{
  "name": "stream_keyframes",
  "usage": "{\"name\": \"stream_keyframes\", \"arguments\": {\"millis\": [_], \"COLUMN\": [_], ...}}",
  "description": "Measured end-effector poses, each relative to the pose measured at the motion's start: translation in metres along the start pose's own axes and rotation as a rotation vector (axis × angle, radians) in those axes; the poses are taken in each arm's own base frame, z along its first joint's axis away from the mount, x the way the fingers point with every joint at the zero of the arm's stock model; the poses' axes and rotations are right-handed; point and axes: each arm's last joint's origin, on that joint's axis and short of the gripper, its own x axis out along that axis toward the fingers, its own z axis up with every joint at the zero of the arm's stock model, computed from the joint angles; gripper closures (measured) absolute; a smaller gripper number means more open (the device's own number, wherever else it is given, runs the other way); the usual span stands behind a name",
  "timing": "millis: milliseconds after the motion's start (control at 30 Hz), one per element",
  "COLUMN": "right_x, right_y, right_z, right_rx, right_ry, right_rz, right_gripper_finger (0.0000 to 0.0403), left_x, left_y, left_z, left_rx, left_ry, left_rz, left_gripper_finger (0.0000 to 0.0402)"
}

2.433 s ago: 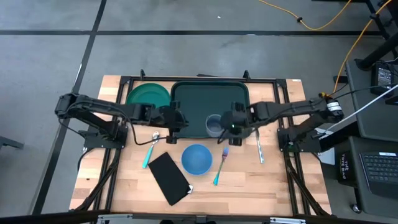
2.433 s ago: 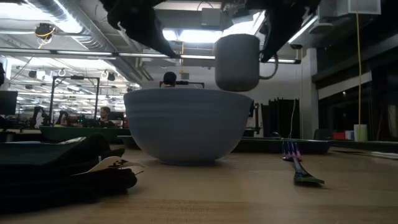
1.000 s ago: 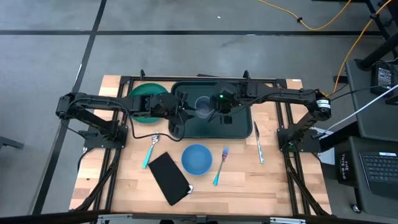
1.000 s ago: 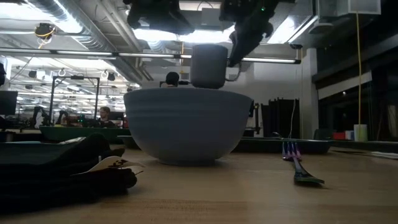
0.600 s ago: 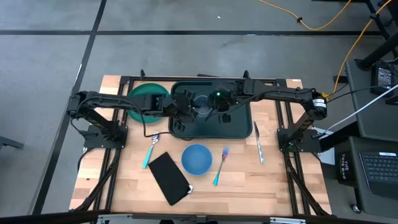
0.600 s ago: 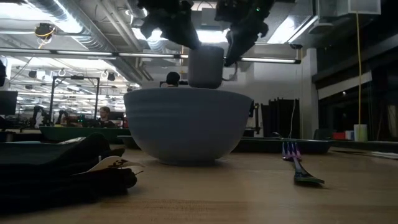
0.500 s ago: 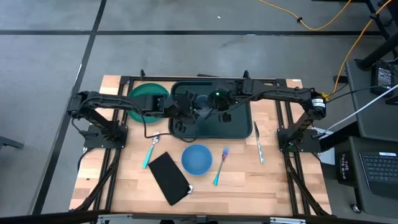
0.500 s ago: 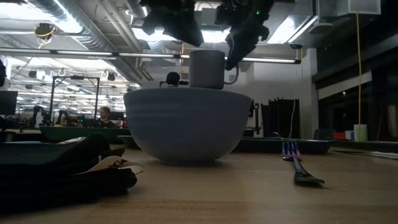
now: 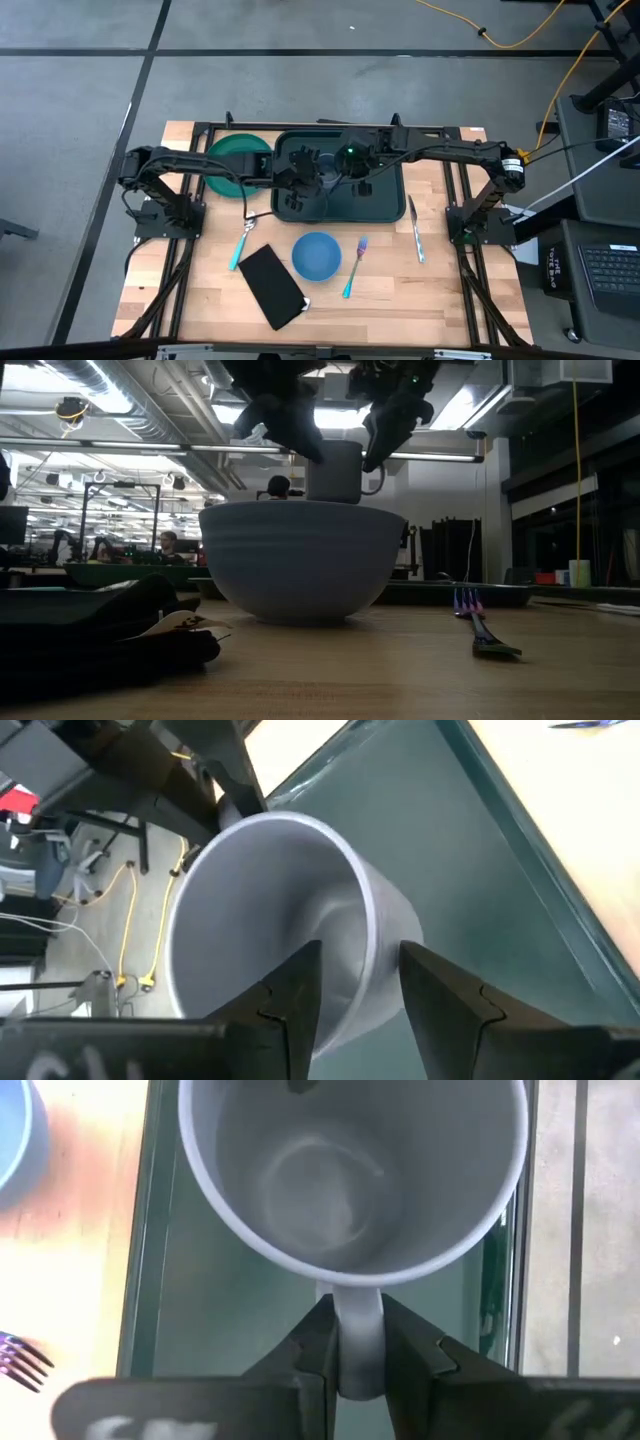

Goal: Set up tray
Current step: Put the gray mug on the dark green tray

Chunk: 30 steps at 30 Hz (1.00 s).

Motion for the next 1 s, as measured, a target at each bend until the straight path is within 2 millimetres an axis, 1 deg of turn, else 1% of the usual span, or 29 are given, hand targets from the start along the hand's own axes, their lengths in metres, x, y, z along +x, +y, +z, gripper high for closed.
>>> {"name": "stream_keyframes", "arguments": {"millis": [367, 467, 600, 833, 900, 1000], "right_x": [0.000, 0.000, 0.000, 0.000, 0.000, -0.001], "right_y": [0.000, 0.000, -0.001, 0.000, -0.001, -0.001], "right_z": [0.000, 0.000, 0.000, 0.002, 0.002, 0.002], "right_rx": [0.000, 0.000, 0.000, -0.005, -0.006, -0.001], "right_ry": [0.000, 0.000, -0.002, -0.014, -0.019, -0.021], "right_rz": [-0.007, -0.012, -0.013, -0.020, -0.022, -0.019], "right_gripper_finger": [0.0344, 0.0344, 0.0344, 0.0342, 0.0337, 0.0326], "left_x": [0.001, 0.002, 0.003, 0.005, 0.006, 0.006], "left_y": [0.002, 0.004, 0.006, 0.011, 0.012, 0.012], "left_z": [0.000, -0.002, -0.005, -0.009, -0.011, -0.012], "left_rx": [-0.057, -0.079, -0.081, -0.093, -0.097, -0.089], "left_ry": [-0.012, -0.011, -0.029, -0.055, -0.061, -0.071], "left_rz": [0.000, -0.005, -0.035, -0.076, -0.093, -0.113], "left_gripper_finger": [0.0272, 0.0279, 0.0309, 0.0385, 0.0394, 0.0397]}}
